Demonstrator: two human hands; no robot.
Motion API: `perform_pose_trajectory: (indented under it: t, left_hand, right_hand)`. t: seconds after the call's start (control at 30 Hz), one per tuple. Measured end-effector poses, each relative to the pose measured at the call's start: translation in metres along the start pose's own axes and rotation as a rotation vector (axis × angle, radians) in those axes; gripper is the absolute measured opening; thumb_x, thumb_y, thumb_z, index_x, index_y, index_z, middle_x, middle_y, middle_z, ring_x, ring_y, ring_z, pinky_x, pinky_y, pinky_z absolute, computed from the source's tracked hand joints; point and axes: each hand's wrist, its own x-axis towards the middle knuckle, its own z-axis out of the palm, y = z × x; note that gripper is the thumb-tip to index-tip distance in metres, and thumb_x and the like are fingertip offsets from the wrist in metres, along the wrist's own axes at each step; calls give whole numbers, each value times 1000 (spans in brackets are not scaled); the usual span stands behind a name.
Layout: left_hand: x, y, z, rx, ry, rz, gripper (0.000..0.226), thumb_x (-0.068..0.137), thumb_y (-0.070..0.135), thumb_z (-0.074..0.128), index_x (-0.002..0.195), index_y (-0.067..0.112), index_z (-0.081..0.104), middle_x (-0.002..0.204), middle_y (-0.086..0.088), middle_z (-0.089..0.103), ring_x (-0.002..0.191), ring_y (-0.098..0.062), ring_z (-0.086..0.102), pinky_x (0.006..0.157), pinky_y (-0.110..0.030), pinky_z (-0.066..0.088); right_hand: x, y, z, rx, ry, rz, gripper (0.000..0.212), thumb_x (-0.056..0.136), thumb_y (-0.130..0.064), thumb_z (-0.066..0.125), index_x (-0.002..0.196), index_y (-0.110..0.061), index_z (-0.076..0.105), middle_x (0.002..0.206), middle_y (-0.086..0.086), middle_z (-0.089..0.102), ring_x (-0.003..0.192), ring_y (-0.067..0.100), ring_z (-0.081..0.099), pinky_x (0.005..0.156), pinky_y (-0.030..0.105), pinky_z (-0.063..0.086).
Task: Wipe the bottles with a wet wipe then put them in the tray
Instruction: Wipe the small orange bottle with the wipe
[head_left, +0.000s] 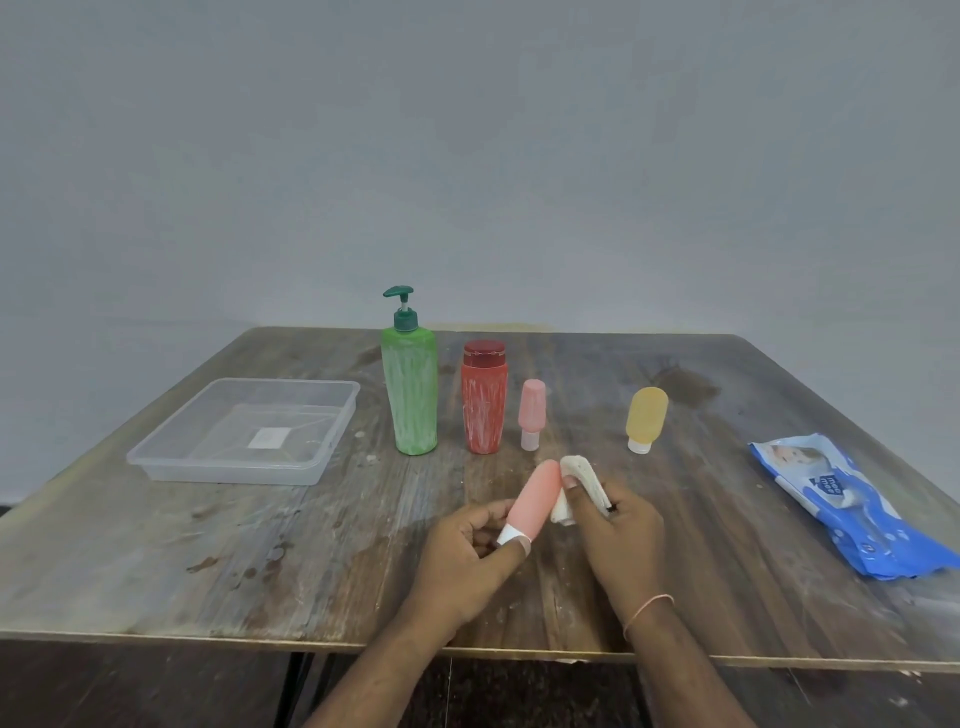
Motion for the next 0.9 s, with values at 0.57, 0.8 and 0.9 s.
perform_pose_trajectory:
  t: [0.57, 0.8, 0.9]
  left_hand:
    - [10, -6, -2, -222, 74, -80, 37, 99, 14, 74, 127, 37, 66, 116, 21, 78, 107, 5, 72, 81, -15, 58]
    - [19, 4, 4, -91, -39, -85, 34, 93, 19, 81, 114, 43, 68, 111, 19, 78, 108, -1, 71, 92, -23, 60]
    - [36, 17, 20, -18, -105, -49, 35, 93, 21, 80, 119, 41, 69, 114, 12, 78, 109, -12, 72, 100, -34, 60]
  right_hand:
    - [-8, 1, -6, 154, -396, 132, 14, 91, -30, 85, 101, -21, 84, 94, -12, 82, 91, 11, 78, 69, 22, 61]
    - [2, 11, -67, 146, -339, 173, 7, 93, -19, 82, 92, -12, 84, 89, 5, 82, 82, 20, 76, 66, 25, 58]
    - [8, 20, -99, 88, -321, 189, 8, 93, -21, 82, 92, -14, 85, 88, 3, 82, 80, 14, 75, 66, 23, 57]
